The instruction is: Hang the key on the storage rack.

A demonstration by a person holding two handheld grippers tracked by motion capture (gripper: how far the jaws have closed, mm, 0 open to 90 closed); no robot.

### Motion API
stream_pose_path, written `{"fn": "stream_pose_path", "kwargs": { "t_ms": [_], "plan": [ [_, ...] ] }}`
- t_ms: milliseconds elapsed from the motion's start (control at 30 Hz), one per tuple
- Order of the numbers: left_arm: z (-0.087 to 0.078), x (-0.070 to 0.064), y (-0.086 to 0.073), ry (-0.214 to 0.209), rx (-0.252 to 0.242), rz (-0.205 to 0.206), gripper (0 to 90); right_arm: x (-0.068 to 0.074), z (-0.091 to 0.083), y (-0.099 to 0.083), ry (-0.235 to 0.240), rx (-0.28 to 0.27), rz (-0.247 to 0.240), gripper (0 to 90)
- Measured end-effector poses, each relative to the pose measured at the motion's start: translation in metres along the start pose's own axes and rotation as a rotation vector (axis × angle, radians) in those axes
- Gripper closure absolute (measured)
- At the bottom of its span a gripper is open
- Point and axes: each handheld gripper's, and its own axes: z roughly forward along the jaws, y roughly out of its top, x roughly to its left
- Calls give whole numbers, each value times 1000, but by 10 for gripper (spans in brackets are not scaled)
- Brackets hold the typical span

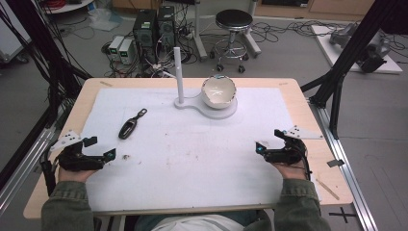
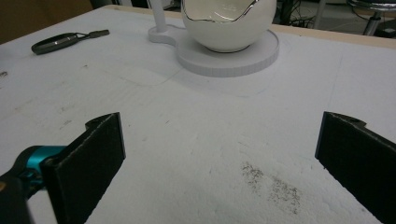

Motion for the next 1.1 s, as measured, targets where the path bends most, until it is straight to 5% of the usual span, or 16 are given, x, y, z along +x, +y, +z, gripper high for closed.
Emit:
{"fn": "stream_pose_path", "kwargs": {
  "t_ms": [633,833,1100],
  "plan": [
    [-1,-2,-1,12,37,1,17,-1,3,0,12,-2,4,5],
    [4,-1,-2,11,87,31,17,0,4,0,2,-1,-15,5],
    [3,-3,7,51,69,48,17,-1,4,0,-12,-1,-9,5]
  ]
}}
